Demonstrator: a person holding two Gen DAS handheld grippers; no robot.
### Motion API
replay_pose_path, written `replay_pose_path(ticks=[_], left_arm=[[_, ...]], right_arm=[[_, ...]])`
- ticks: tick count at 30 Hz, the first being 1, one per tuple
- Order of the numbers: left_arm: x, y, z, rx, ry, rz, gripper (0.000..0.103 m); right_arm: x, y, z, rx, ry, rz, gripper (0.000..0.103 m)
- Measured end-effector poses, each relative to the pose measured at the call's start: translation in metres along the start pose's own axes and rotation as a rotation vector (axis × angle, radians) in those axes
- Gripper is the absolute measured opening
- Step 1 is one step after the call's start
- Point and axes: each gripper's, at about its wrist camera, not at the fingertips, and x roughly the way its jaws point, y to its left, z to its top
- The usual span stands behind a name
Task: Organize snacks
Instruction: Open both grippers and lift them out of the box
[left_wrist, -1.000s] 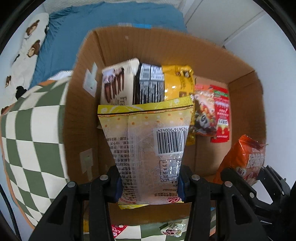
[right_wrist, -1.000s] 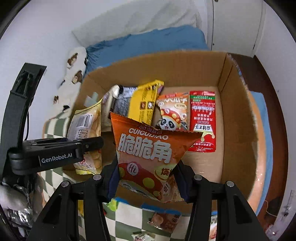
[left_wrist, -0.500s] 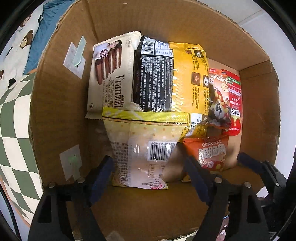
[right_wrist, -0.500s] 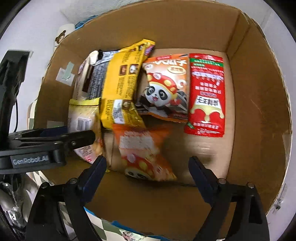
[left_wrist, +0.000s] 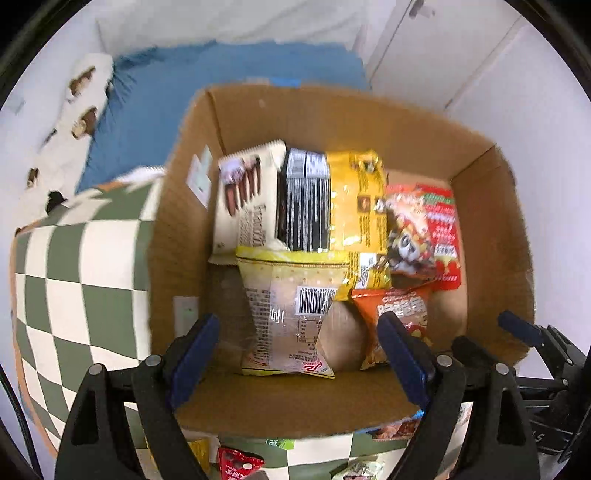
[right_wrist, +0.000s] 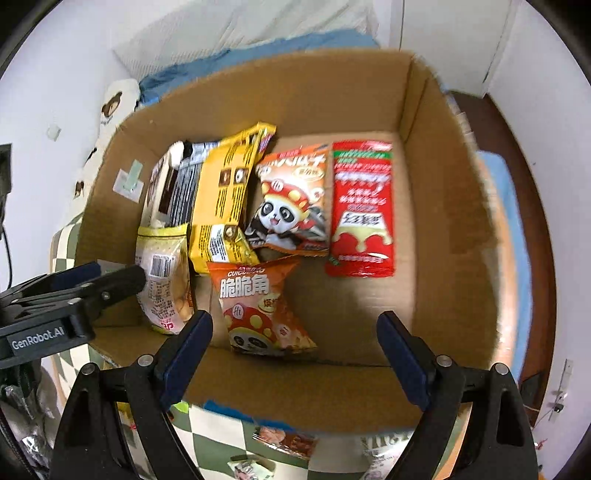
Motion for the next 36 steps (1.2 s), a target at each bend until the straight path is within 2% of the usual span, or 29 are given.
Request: replay_pose_path(ticks=[9,16,20,30,36], left_arm=[[-0.050,-0.008,-0.034,0.036,-0.188,0.083,0.087],[-0.094,-0.012,-0.066,0.048,-0.307,0.102,0.087],[-0.117,-0.019,-0.085,0.064,-0.359,0.104,0.087],[-0.157,-0.026,-0.115,0.071,-0.431,0.079,0.087],[-0.159,-0.010,-0.126,0.024,-0.396,0.072,0.087]], right_arm=[[-0.063,0.011,-0.025,-0.027,-0.178,-0.052,0.092],[-0.105,0.020,-0.053,-0.049,-0.286,-0.079,0.092],[-0.126,0.022,-0.069,-0.047,-0.326,-0.064,0.092],[-0.181,0.027,-0.103,-0.049,-0.451,-0.065,0.096],[-0.188,0.017,-0.118,0.011,-0.427,0.004,0.096]])
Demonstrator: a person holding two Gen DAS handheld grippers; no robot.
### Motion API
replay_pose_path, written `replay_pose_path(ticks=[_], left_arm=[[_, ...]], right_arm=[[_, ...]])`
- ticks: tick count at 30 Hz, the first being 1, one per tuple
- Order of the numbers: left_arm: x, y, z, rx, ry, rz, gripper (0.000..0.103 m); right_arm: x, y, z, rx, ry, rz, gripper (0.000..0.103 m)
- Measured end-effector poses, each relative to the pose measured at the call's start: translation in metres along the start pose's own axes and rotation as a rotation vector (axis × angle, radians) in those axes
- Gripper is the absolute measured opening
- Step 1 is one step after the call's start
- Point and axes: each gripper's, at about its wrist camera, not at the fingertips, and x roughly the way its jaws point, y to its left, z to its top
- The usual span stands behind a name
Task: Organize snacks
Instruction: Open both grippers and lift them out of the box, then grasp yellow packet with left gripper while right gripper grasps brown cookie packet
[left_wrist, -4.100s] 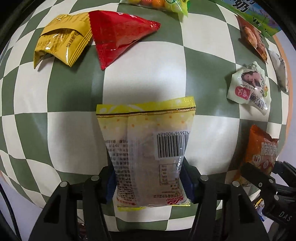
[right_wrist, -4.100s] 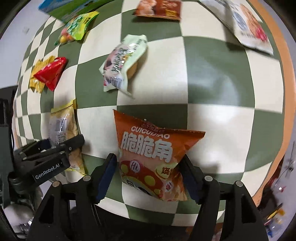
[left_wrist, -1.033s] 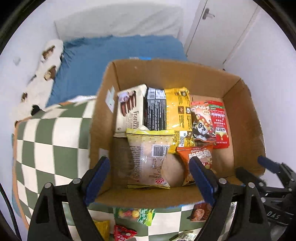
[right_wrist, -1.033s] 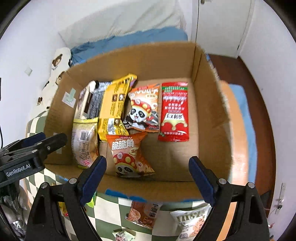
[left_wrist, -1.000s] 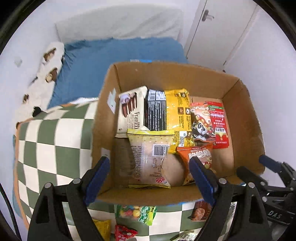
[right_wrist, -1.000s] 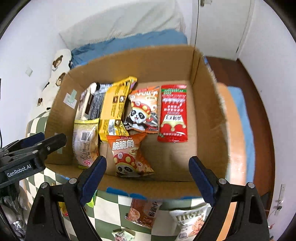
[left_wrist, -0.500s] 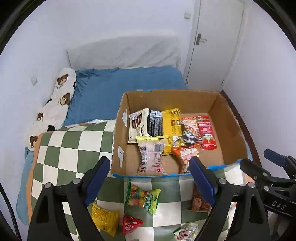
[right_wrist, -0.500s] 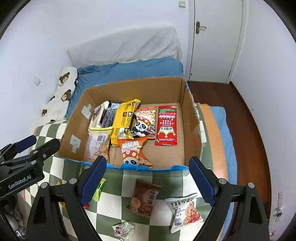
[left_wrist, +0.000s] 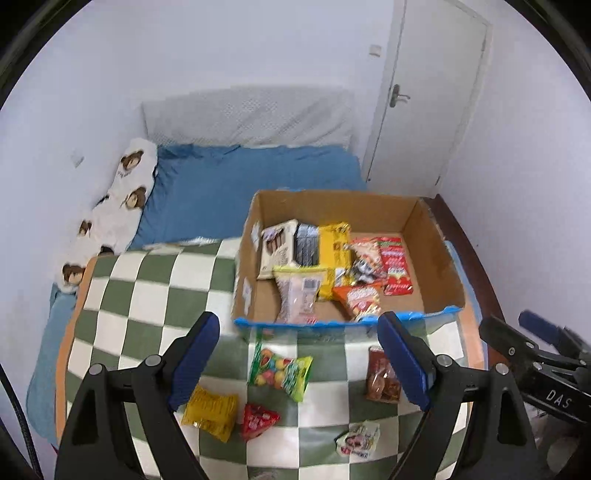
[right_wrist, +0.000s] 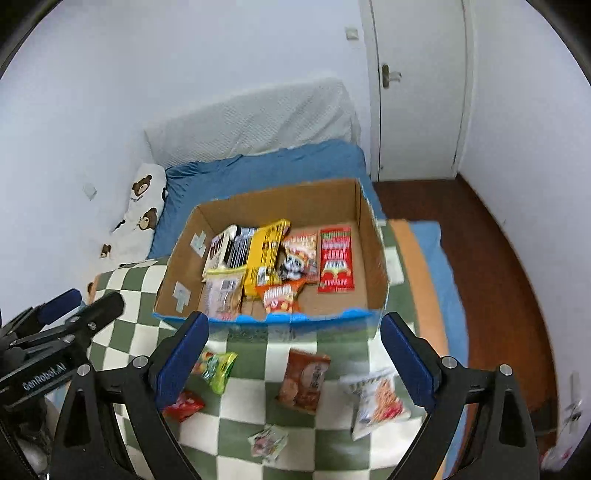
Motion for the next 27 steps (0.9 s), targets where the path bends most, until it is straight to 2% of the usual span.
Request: replay_pose_path(ticks=[4,7,11,15,18,20,22,23,25,27], left_arm=[[0.023,0.036,-0.025,-0.077,0.100,0.039,0.087],[0.054,0.068,-0.052,-0.147,0.225,0.066,0.087],[0.097,0.101,-0.092,-0.256,0.425,0.028,0.087],[0.133,0.118,-0.127,-0.378,0.547,-0.016,0.087],[0.146,0.111,-0.139,-0.369,0.567,-0.027,0.087],[0.154,0.106,-0.142,-0.316,0.572,0.025,0.087],[0.161,0.115,-0.143,-0.349,0.585,0.057,0.087],[0.166,0.123,-0.146,-0.408,0.605,0.047,0.087],[0.176,0.148,-0.155,-0.617,0.644,-0.021,0.087],[0.183,0.165,-0.161,-0.782,0.642,-0.064,0.087]], right_arm=[[0.025,-0.014,-0.023,0.079,0.104,0.038,0.096],[0.058,-0.020,-0.045,0.125,0.198,0.063,0.096],[0.103,-0.027,-0.074,0.171,0.300,0.066,0.096],[0.136,-0.030,-0.089,0.201,0.364,0.065,0.094],[0.158,-0.027,-0.095,0.197,0.397,0.058,0.094],[0.170,-0.024,-0.098,0.183,0.408,0.045,0.092],[0.182,-0.022,-0.097,0.181,0.425,0.028,0.091],[0.189,-0.022,-0.098,0.183,0.437,0.019,0.091],[0.200,-0.023,-0.098,0.192,0.456,0.001,0.091],[0.211,-0.021,-0.100,0.205,0.472,-0.003,0.091]])
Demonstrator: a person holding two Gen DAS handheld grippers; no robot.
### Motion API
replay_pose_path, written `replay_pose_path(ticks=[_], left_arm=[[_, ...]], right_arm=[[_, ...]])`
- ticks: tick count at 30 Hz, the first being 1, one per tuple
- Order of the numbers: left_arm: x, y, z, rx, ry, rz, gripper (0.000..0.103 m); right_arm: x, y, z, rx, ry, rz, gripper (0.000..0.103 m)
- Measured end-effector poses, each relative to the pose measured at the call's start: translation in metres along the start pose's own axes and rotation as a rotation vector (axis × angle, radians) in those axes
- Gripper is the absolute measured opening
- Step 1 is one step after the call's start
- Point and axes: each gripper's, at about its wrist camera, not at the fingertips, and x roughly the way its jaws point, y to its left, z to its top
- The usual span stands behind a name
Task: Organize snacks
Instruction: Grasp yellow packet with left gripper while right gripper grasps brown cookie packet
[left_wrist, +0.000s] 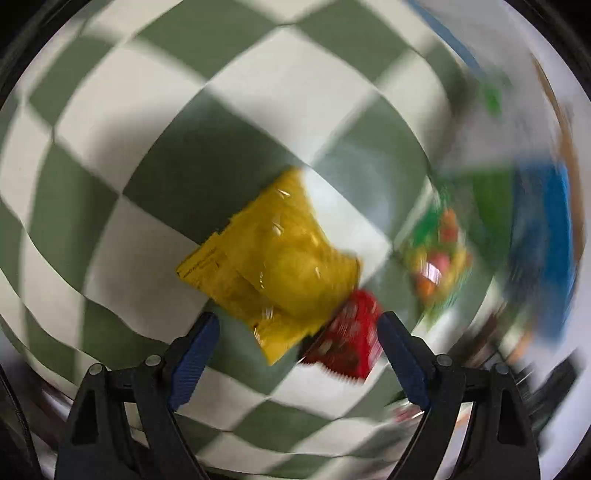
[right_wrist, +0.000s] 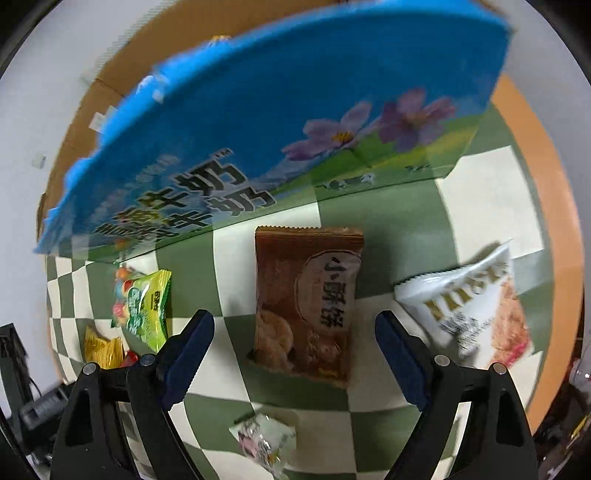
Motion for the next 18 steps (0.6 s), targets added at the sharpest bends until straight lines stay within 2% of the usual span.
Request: replay_pose_path(ticks=[3,5,6,7,8,9,10,14,16,18], left_arm=[[0.014,0.012,0.013,-0.117,0.021,-0.032,0.087],[0.019,0.014,0.016,-0.140,-0.004,-0.024,0.087],[0.019,0.011,0.016,-0.125,-0.027,-0.007,0.084],[0.019,0.008,0.015,-0.092,-0.046,0.020,0.078],[0.018,0.000,0.013,-0.024,-0.069,0.060,0.075],[0.017,-0.007,0.010,0.037,-0.083,0.095,0.064],[0.017,-0.015,0.005,0.119,-0.101,0.136,0.058],[0.023,-0.036,-0.022,0.412,-0.107,0.256,0.058],[0.028,-0.035,-0.037,0.497,-0.099,0.309,0.058],[0.032,-0.030,-0.049,0.539,-0.080,0.322,0.058]], right_arm=[[0.010,0.005,0.003,-0.002,0.001,-0.022,0.091],[0.015,0.008,0.004,-0.007,-0.003,-0.041,0.090],[0.016,0.010,0.004,-0.017,-0.007,-0.051,0.083],[0.017,0.012,0.003,-0.030,-0.013,-0.066,0.073],[0.018,0.014,0.003,-0.045,-0.016,-0.081,0.069],[0.019,0.016,0.001,-0.058,-0.017,-0.088,0.062],[0.020,0.018,0.000,-0.072,-0.016,-0.092,0.061],[0.018,0.016,-0.016,-0.128,0.016,-0.075,0.060],[0.017,0.015,-0.027,-0.156,0.034,-0.076,0.060],[0.017,0.015,-0.042,-0.193,0.059,-0.082,0.060]])
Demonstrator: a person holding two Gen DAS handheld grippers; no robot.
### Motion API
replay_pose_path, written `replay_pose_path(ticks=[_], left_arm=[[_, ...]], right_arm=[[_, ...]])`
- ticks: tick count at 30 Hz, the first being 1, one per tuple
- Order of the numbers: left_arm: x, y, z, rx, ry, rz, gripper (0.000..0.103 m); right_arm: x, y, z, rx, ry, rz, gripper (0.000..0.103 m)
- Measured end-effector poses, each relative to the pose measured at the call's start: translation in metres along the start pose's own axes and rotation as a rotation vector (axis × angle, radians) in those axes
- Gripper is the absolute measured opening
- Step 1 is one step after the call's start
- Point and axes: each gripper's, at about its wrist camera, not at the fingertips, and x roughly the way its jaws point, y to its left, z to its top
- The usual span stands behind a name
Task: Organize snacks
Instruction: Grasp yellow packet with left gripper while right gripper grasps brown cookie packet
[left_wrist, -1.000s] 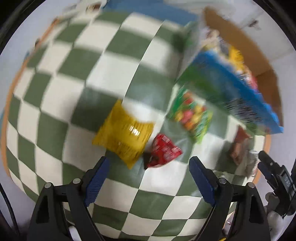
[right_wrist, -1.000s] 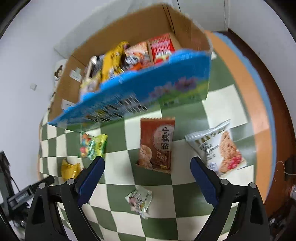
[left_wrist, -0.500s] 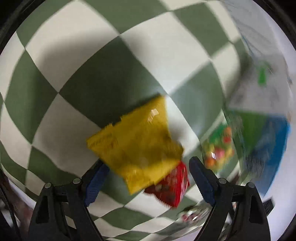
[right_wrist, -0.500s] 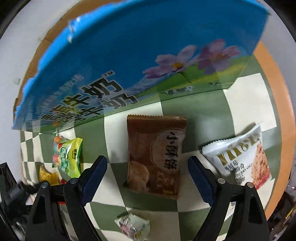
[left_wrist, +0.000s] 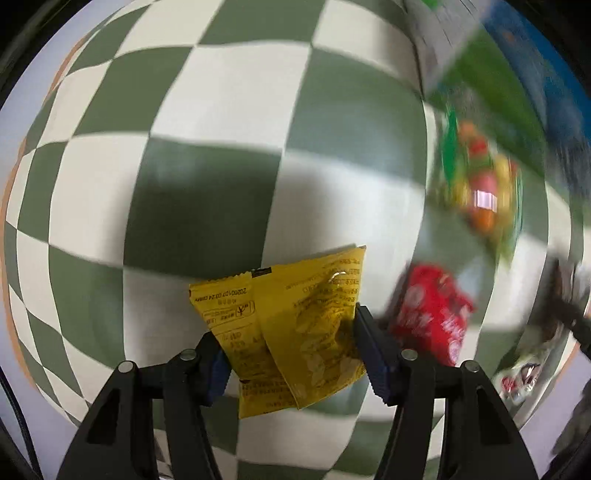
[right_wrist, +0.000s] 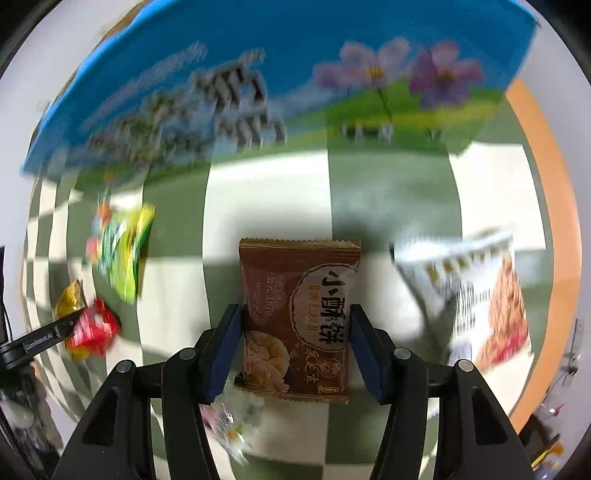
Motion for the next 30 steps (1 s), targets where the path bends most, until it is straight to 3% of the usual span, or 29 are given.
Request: replay_pose_path(ticks=[3,7,14,16,18,20,21,25,30], left_arm=[[0.003,0.004,-0.012,-0.010,0.028,-0.026,0.061],[0.009,0.017,-0.014,-0.157,0.041,-0.117,0.074],[0.012,0.035,-0.025,-0.309,-0.001,-0.150,0.072],[0.010,0.029,-0.031,-0.265,-0.014,-0.095,0.057],[0.006,0.029,-0.046,-0.211,-0.026,-0.068,0.052],[0.001,0.020,-0.055,-0.152,-0.031,-0.021,0.051],[-0.001,0.012,-0.060,-0.135,-0.032,-0.006,0.051],[-0.001,0.009,-0.085,-0.062,-0.040,0.057,0.051],[-0.011,-0.012,-0.104,-0.039,-0.063,0.042,0.046]], right_arm=[[0.002,0.005,-0.020,-0.050,0.034,-0.013,0.060],[0.007,0.008,-0.035,-0.042,0.038,-0.015,0.062],[0.011,0.001,-0.039,0.061,0.022,0.001,0.070],[0.014,0.001,-0.034,0.070,0.024,0.001,0.070],[0.016,-0.002,-0.033,0.073,0.026,0.009,0.070],[0.016,-0.005,-0.035,0.068,0.017,0.021,0.067],[0.015,-0.005,-0.037,0.061,0.012,0.004,0.060],[0.007,-0.033,-0.052,0.058,0.003,0.014,0.060],[0.001,-0.033,-0.077,0.065,-0.007,0.022,0.060]])
